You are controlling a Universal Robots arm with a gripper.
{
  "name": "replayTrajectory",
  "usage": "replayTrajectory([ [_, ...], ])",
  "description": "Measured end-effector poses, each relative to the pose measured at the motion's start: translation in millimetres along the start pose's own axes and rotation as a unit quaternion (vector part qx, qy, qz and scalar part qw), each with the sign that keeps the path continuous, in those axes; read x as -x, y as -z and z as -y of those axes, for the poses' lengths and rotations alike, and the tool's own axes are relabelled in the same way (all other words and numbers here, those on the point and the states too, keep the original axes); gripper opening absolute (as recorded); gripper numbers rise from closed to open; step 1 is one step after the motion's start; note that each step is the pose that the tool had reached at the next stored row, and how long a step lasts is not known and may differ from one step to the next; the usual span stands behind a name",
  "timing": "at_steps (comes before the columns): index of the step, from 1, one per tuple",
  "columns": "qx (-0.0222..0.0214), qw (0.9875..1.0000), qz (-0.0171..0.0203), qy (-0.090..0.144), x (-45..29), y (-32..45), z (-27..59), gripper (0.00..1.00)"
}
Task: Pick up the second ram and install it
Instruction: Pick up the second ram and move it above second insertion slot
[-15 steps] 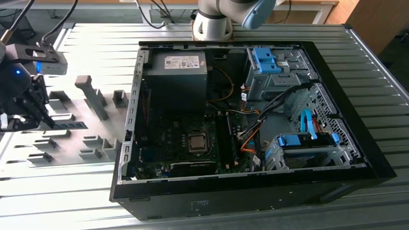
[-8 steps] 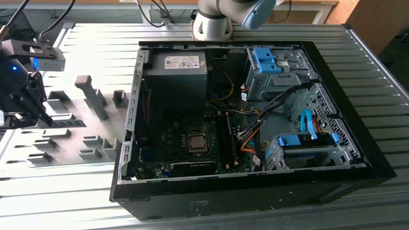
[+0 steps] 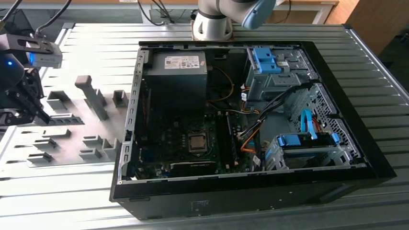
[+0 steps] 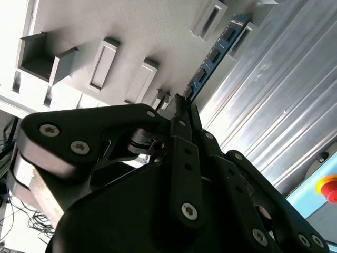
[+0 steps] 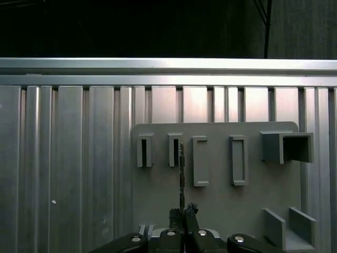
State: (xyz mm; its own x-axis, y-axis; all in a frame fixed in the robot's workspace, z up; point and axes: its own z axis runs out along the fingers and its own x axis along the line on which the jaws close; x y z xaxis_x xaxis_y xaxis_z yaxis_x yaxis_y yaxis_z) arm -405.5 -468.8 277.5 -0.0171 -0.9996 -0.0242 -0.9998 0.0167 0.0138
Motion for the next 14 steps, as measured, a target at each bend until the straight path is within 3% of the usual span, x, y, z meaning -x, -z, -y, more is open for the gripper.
replayTrajectory([
  [14, 0.0, 1.0, 0.0, 0.0, 0.4, 14.6, -0.2, 0.14],
])
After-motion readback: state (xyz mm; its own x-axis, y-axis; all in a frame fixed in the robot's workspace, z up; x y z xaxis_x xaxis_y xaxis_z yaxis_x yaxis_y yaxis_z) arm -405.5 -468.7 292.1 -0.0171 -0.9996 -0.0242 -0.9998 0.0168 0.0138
